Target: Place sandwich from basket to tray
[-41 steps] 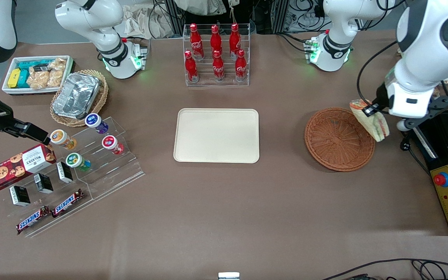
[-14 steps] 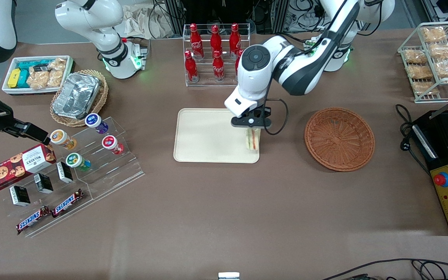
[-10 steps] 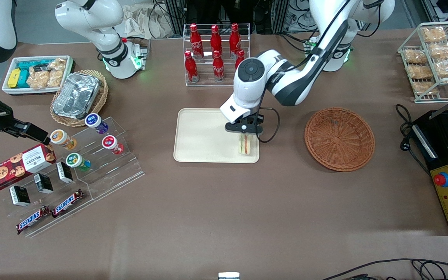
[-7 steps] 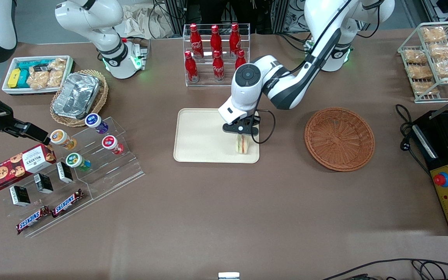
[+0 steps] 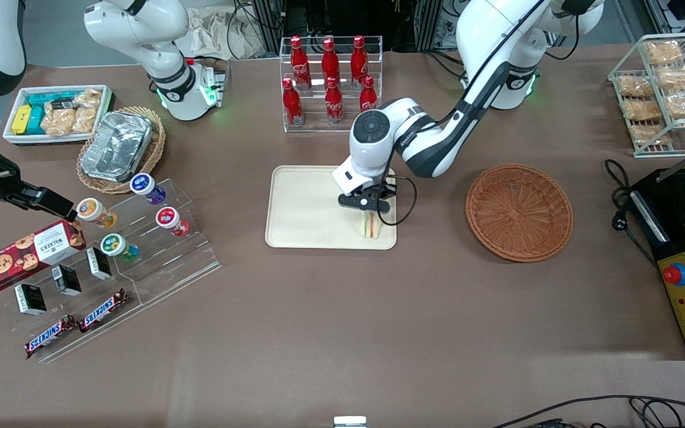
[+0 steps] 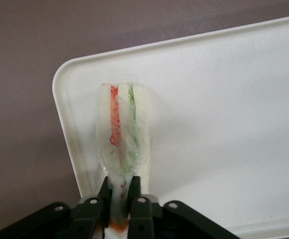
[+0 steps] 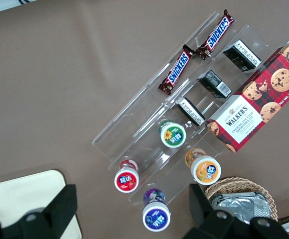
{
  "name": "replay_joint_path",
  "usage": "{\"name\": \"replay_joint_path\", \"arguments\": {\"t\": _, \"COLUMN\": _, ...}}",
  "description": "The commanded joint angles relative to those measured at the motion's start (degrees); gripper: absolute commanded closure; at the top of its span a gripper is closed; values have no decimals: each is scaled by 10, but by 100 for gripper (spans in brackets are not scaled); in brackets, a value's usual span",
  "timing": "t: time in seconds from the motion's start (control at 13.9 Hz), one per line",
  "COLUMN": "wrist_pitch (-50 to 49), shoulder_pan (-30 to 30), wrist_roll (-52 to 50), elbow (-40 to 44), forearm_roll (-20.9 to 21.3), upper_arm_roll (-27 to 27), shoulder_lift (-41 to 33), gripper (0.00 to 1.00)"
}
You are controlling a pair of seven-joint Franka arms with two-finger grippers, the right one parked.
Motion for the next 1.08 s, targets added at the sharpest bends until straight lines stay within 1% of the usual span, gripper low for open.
{"name": "replay_joint_path", "arguments": {"t": 0.0, "wrist_pitch": -1, "shoulder_pan": -4, "wrist_roll": -35, "elbow": -8, "forearm_roll": 43, "upper_arm_roll": 8, "shoulder_lift": -19, "gripper": 2}}
{"name": "replay_joint_path", "arguments": {"t": 0.22, "wrist_pitch": -85, "shoulder_pan": 15, "wrist_roll": -21, "elbow": 11, "forearm_roll": 45, "upper_arm_roll": 8, "shoulder_lift": -65, "gripper": 2}}
{"name": "replay_joint_path", "arguments": {"t": 0.43, "wrist_pitch": -163, "shoulder_pan": 68, "wrist_roll": 58, "elbow": 15, "forearm_roll": 32, "upper_arm_roll": 2, "shoulder_lift": -118, "gripper": 2}}
{"name": "replay_joint_path", "arguments": {"t": 0.58, "wrist_pitch": -209, "shoulder_pan": 109, "wrist_roll": 129, "elbow": 22, "forearm_roll": -1, "upper_arm_roll": 3, "shoulder_lift": -155, "gripper": 2}}
{"name": "replay_joint_path", "arguments": {"t": 0.72, "wrist_pitch": -256, "shoulder_pan": 163, "wrist_roll": 199, "elbow": 34, "forearm_roll": -32, "upper_arm_roll": 4, "shoulder_lift": -185, "gripper": 2}}
{"name": "replay_joint_path", "arguments": {"t": 0.86, "wrist_pitch": -296, "shoulder_pan": 201, "wrist_roll": 241, "elbow": 35, "forearm_roll": -34, "upper_arm_roll": 5, "shoulder_lift": -218, "gripper": 1}}
{"name": "replay_joint_path", "arguments": {"t": 1.01, "wrist_pitch": -318, "shoulder_pan": 241, "wrist_roll": 245, "elbow": 35, "forearm_roll": -26, "upper_arm_roll": 6, "shoulder_lift": -239, "gripper": 1}}
